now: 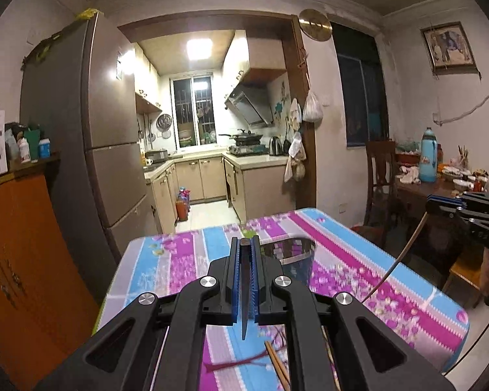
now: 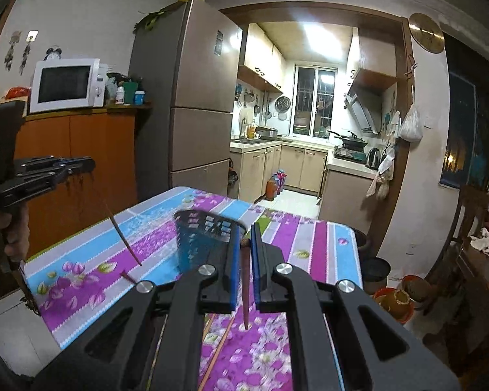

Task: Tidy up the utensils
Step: 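Carry the chopstick in the right tool into the slotted holder while the left tool lowers its chopstick in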

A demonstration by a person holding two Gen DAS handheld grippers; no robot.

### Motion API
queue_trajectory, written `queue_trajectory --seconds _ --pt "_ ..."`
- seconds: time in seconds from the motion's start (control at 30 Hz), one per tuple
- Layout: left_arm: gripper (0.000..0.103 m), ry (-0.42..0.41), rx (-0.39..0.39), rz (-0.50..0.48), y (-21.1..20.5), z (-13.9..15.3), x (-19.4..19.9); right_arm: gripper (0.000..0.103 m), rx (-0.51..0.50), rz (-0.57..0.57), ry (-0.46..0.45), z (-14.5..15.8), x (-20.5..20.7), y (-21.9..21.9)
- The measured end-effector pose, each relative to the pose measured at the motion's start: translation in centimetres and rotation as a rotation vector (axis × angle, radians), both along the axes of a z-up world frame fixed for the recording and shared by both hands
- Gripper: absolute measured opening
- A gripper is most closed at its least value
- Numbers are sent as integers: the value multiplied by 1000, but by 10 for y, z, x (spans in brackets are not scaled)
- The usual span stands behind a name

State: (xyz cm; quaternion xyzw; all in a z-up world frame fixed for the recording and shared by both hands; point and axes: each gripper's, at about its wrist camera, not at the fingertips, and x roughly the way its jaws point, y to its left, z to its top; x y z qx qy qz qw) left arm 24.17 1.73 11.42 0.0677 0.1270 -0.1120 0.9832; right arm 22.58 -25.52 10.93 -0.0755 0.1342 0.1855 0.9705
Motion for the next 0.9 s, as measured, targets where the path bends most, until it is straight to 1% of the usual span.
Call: queue_trajectory --seconds 0.13,0.33,0.43,0.5,0.6,0.7,0.83,0.9 --pt "7 -16 -21 0 4 38 13 5 35 -7 -1 36 22 -8" --pt "7 11 -56 -11 1 93 53 5 92 -1 5 103 61 -7" --pt "7 19 -45 -14 -6 112 75 5 91 3 1 128 78 2" --pt "7 26 -34 -9 -11 121 89 5 77 -1 2 137 88 10" --pt "7 61 -37 -4 -14 128 114 5 74 -3 27 143 109 20" --pt "7 92 -58 5 -13 128 137 5 91 1 53 138 122 26" --pt "7 139 -79 0 -13 115 161 5 120 17 102 127 141 30" --pt "7 160 -78 -9 -16 108 169 5 116 25 127 118 149 36"
